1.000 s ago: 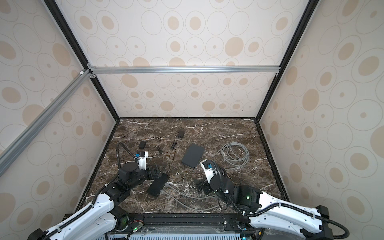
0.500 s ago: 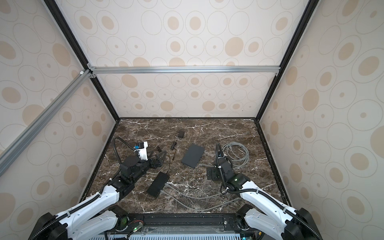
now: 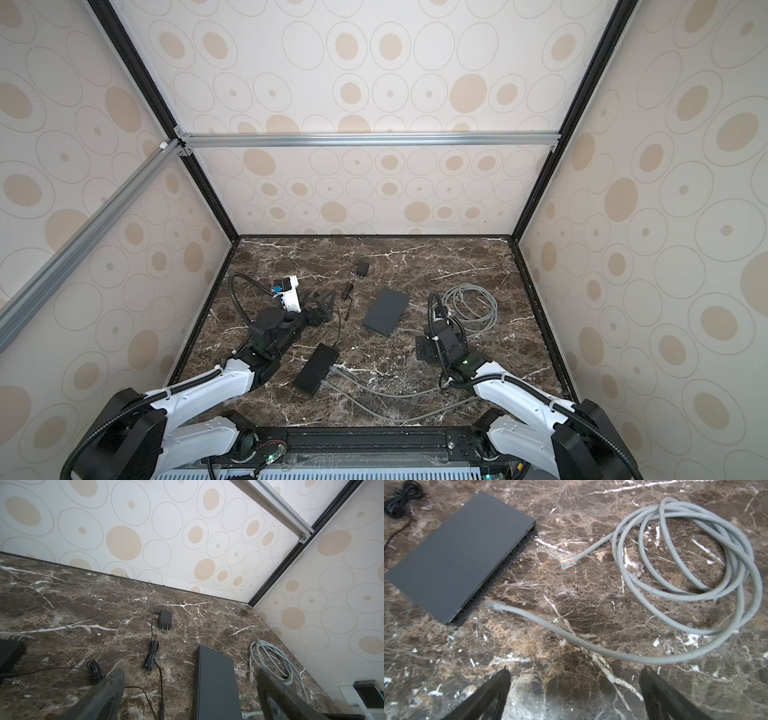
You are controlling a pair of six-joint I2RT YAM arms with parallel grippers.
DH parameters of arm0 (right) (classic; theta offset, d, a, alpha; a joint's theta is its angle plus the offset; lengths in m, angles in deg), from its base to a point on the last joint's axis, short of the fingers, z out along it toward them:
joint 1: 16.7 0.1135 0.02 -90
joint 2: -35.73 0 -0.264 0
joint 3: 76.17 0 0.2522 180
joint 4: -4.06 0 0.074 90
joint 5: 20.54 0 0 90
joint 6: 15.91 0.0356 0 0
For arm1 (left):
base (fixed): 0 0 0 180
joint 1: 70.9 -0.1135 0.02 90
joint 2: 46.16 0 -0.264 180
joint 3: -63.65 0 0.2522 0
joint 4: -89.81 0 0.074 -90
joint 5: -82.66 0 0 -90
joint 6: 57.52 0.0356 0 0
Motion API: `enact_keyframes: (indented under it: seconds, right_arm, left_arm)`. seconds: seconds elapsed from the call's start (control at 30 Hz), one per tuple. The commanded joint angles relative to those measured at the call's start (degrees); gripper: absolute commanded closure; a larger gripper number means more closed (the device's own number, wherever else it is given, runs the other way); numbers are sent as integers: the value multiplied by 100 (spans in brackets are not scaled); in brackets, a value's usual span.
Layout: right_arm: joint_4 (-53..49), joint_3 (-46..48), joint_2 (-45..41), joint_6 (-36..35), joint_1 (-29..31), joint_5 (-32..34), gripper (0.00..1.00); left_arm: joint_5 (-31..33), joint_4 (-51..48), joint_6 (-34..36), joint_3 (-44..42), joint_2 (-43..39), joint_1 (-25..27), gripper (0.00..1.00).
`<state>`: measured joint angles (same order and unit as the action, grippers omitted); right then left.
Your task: Insert the plug into the switch port
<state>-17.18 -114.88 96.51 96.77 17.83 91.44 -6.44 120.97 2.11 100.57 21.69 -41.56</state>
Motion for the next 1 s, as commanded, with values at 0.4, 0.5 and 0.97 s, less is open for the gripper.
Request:
enact_keyframes:
  seconds: [0.4,0.5,0.97]
  right_arm:
    - [-494,-765,286,-562,-17,-1034,6]
    - [-700,-1024,422,-437,-16,-1077,6]
    - [-1371,-1638,588,305,572,-2871,22]
  left_arm:
    - [-774,426,640,674,1184,-35,2]
    - [-967,-92,415,1040,1228,-41,2]
    - [-1299,-4135,1300,3823,1249,-136,2]
